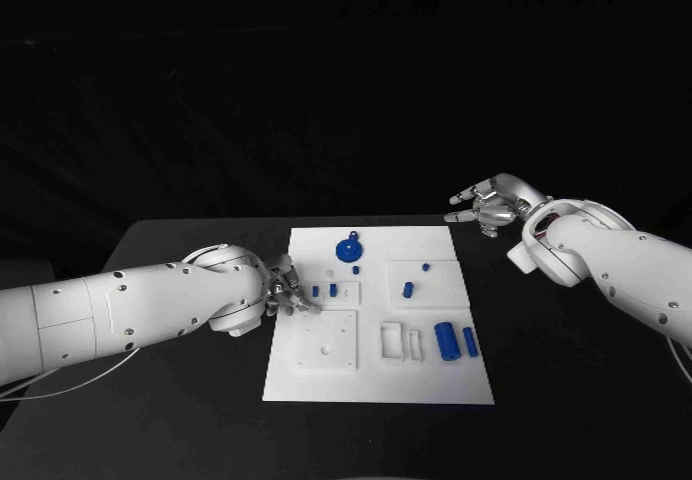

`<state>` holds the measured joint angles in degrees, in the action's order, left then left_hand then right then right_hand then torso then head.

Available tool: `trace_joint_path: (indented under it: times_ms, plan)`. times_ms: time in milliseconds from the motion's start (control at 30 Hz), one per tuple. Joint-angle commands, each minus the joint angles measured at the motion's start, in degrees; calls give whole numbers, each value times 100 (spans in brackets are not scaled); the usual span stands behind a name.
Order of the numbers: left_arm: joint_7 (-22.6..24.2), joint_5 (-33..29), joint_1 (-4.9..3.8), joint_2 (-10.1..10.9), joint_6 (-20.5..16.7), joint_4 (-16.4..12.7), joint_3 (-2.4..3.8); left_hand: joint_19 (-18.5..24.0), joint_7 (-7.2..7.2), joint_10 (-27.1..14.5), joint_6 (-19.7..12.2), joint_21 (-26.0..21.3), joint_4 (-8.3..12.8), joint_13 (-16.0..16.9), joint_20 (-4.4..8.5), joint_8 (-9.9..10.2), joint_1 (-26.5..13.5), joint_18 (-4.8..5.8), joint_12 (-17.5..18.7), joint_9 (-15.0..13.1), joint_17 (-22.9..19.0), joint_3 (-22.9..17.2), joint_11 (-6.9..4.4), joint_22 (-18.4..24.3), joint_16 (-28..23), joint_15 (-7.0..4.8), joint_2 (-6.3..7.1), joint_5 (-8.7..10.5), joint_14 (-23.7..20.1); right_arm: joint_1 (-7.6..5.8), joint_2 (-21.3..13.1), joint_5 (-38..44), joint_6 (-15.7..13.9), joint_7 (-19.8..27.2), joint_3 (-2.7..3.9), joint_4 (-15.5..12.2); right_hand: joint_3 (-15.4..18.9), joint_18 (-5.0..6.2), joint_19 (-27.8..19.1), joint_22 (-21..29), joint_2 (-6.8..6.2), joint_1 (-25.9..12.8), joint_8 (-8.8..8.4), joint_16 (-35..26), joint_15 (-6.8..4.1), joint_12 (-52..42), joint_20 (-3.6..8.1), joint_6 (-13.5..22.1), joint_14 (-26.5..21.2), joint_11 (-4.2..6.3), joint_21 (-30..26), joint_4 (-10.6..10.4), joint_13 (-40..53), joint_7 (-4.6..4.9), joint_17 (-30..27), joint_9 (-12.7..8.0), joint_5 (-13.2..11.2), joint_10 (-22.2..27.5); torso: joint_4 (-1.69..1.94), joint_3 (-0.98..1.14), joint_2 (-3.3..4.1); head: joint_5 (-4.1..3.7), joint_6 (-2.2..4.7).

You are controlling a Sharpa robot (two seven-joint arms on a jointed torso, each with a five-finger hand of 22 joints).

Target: Assemble the parts on the task board

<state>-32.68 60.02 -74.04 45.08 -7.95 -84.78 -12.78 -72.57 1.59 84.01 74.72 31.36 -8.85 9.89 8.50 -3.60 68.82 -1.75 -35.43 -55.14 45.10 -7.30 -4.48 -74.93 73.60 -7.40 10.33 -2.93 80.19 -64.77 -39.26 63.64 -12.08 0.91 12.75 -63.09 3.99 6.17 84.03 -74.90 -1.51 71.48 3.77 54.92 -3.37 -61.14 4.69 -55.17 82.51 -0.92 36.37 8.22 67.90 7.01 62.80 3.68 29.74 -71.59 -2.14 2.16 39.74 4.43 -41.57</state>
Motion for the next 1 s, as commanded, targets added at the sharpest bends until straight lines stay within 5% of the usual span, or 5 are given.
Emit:
trace_joint_path:
  times_ms: [33,267,567,800,1000]
  plan:
    - [269,-231,8,68,-134,-115,75,149,-95,183,-281,-141,160,-71,-31,-12,125,99,295,322,-564,13,96,-11,-345,37,-59,11,-299,7,-8,27,53,31,3,-4,-23,100,287,-242,1,-31,-18,-34,-11,16,-17,-40,5,14,-14,-4,-7,11,-8,2,34,9,-5,-5,0,-4,12]
    - [967,-579,-45,224,-593,-289,326,538,-413,-365,-831,-954,844,-356,-284,-39,637,83,1595,2367,-1281,173,301,384,-1109,313,-395,-366,-1058,13,-16,27,49,28,3,9,-23,100,287,-242,1,-31,-18,-34,-11,16,-17,-40,5,14,-14,-4,-7,11,-8,2,34,9,-4,1,-2,-10,28]
    - [2163,-1027,-239,134,-1323,-151,403,737,-698,-748,-934,-1812,1441,-629,-536,-29,1095,-62,2907,4103,-2133,-448,610,909,-2449,577,-505,-1729,-1321,17,22,18,45,40,3,52,-20,101,284,-233,-2,-44,-18,-47,-10,43,-18,-41,0,14,-32,-11,-26,11,-15,2,41,27,-14,0,3,-11,60]
    - [2648,-573,-281,-226,-1342,201,409,907,-756,-943,-903,-1650,1831,-637,-586,-21,1188,-196,3177,4764,-2181,-605,736,272,-2580,630,-659,-1634,-1290,24,42,-13,22,78,2,74,-44,77,279,-217,-12,-45,-14,-83,-41,1066,13,-105,-21,61,-101,-11,-1038,-15,-29,4,54,309,-11,2,2,-5,60]
    - [3001,40,-287,-674,-1286,707,352,843,-729,-1220,-1037,-1641,1878,-645,-625,-6,1209,-270,3191,4937,-2166,-625,804,140,-2552,656,-732,-989,-1208,26,70,-58,-55,154,2,77,-124,76,221,-91,-8,-42,-17,-449,-54,1769,25,-156,-153,88,-584,30,-2022,-30,-315,4,52,386,-25,1,9,9,76]
